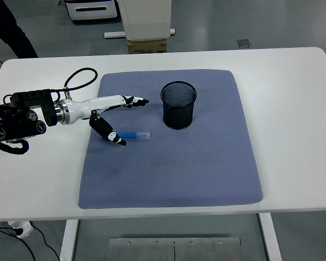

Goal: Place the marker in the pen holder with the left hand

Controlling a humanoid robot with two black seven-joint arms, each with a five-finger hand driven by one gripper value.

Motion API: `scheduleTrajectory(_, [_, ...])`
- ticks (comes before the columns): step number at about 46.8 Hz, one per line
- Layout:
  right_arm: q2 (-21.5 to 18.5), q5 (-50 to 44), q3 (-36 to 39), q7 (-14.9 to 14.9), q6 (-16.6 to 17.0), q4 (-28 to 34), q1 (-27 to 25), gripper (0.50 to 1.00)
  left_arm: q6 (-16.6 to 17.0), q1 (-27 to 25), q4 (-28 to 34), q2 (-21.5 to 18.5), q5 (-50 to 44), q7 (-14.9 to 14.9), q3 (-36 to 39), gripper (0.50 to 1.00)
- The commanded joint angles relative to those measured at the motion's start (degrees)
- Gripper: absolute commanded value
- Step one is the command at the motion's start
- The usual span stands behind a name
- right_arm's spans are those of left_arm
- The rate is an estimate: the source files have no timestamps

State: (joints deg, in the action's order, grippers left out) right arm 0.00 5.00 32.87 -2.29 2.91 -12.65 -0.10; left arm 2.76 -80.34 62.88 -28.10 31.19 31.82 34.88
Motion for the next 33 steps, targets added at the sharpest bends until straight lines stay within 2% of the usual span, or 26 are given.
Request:
scheduleTrajectory(1, [0.00,0.01,0.00,0.01,-0.01,-0.01,0.01,1.000,0.05,0.09,-0.22,0.50,0.01,0.00,0.18,1.000])
scheduleTrajectory(23, [0.00,0.01,0.00,-0.08,-0.01,-0.01,0.01,1.000,1.02,1.67,-3.56,3.14,-0.08,-0.09,3.09,1.000])
scheduleTrajectory(28, [0.00,-0.07,0.00,-0.08,-0.01,-0.01,0.01,1.000,1.46,1.76,-3.56,3.49,-0.08,-0.09,3.09,0.912])
scheduleTrajectory(33, [0.00,0.01,0.00,0.01,-0.01,-0.01,0.01,1.000,1.72,1.76,-3.56,3.75,0.01,-0.01,3.09,0.871])
